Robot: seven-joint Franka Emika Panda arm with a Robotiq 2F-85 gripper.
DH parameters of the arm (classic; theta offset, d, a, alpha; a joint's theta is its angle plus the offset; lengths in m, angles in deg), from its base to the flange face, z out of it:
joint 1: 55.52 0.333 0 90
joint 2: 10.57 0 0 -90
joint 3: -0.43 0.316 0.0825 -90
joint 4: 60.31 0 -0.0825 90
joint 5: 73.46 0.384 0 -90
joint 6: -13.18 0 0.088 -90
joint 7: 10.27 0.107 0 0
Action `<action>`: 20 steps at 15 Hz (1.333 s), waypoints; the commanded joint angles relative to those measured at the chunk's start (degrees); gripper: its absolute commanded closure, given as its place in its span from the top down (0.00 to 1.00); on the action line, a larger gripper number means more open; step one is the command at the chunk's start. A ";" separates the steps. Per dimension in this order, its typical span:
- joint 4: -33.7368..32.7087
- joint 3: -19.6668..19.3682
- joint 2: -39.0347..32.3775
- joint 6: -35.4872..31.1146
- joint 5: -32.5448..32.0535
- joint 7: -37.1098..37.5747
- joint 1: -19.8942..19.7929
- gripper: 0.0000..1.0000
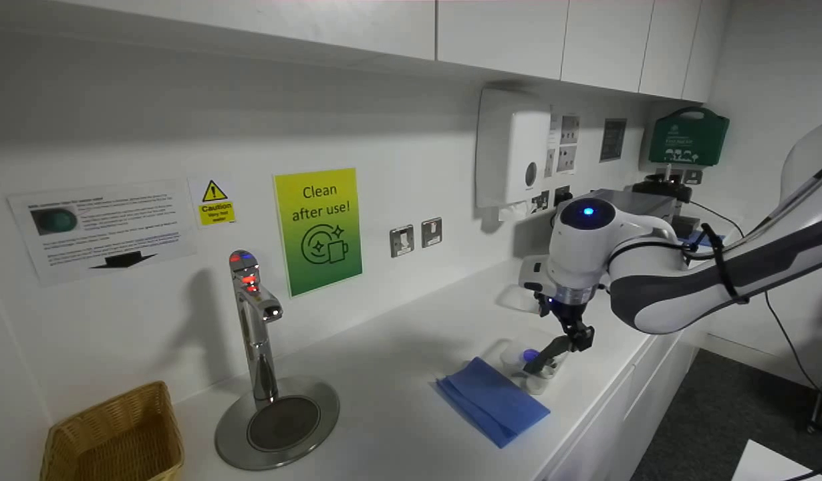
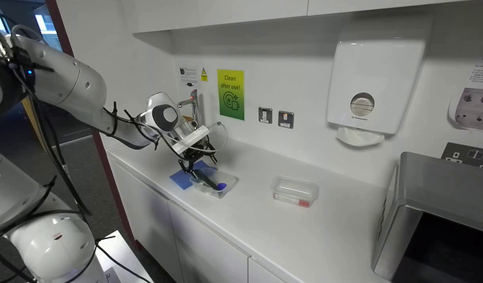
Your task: Remove the black object from the clear bowl and put it on the countertop
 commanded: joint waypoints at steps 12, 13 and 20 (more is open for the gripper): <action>-3.10 0.72 -8.01 -10.45 -8.87 12.72 -1.41 0.44; -3.03 0.68 -8.08 -10.45 -8.95 13.31 -1.49 0.37; -2.45 0.41 -5.74 -9.90 -7.52 14.17 -1.37 0.00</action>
